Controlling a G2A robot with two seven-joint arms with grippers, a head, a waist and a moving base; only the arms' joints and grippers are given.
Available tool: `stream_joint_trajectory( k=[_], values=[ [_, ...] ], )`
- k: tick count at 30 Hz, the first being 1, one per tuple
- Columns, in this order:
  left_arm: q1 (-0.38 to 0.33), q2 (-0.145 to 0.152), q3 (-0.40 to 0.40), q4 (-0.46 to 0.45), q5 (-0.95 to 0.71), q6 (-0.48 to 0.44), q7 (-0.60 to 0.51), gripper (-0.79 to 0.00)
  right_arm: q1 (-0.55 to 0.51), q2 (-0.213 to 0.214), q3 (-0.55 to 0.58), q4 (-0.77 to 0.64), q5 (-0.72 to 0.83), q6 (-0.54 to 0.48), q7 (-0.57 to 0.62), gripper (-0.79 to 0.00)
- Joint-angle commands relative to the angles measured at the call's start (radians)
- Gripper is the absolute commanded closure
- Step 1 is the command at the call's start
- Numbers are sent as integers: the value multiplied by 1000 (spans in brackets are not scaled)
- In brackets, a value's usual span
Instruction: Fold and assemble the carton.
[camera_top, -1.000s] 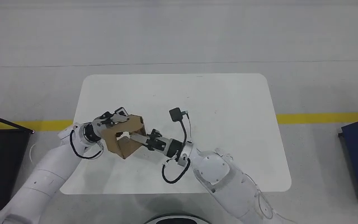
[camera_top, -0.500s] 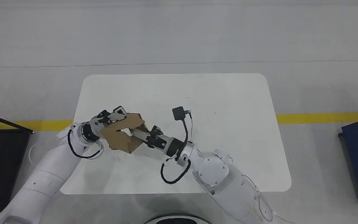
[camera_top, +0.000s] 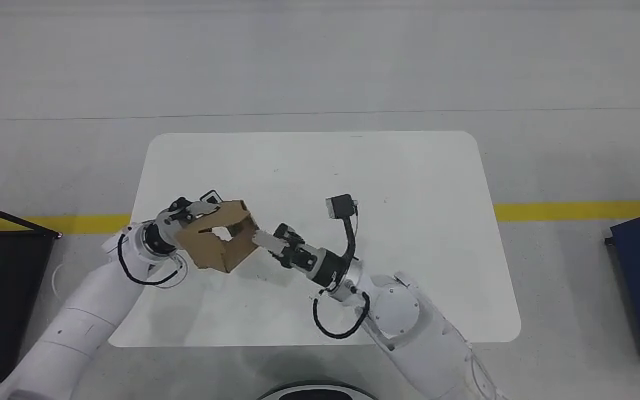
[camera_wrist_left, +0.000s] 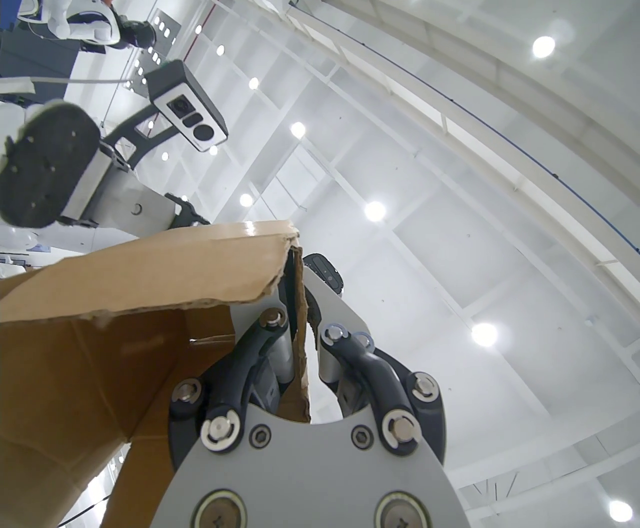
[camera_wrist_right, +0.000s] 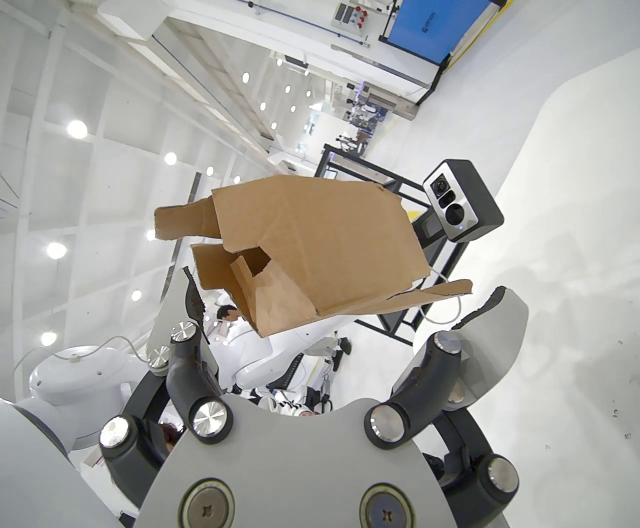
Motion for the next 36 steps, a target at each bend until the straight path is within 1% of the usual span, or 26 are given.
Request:
stream_joint_trajectory(
  k=[1,5,8,10,16,21,24,26,31,34,36],
  values=[
    [6,3,4,-5,3,0,0,0,8,0,24,29,38,18,-10,-785],
    [5,7,11,-1,8,0,0,0,45,-3,11,62,55,84,27,-785],
    [2,9,16,-2,7,0,0,0,78,-6,-10,76,75,105,91,-785],
    [2,9,22,-3,3,0,0,0,91,-6,-14,84,68,114,111,-785],
    [-2,8,38,3,7,0,0,0,107,-7,-25,99,19,178,116,-785],
    [-7,9,41,12,14,0,0,0,108,-7,-27,95,-3,191,109,-785],
    [-8,8,41,15,15,0,0,0,94,-6,-22,70,10,151,102,-785],
    [-7,8,38,15,13,0,0,0,74,-3,-14,49,19,97,114,-785],
    [-5,7,34,22,8,0,0,0,32,7,-19,6,18,-34,198,-785],
    [-5,6,33,23,13,0,0,0,19,11,-27,-16,-19,-45,216,-785],
    [-4,6,34,21,17,0,0,0,24,10,-32,-21,-58,-9,200,-785]
  ],
)
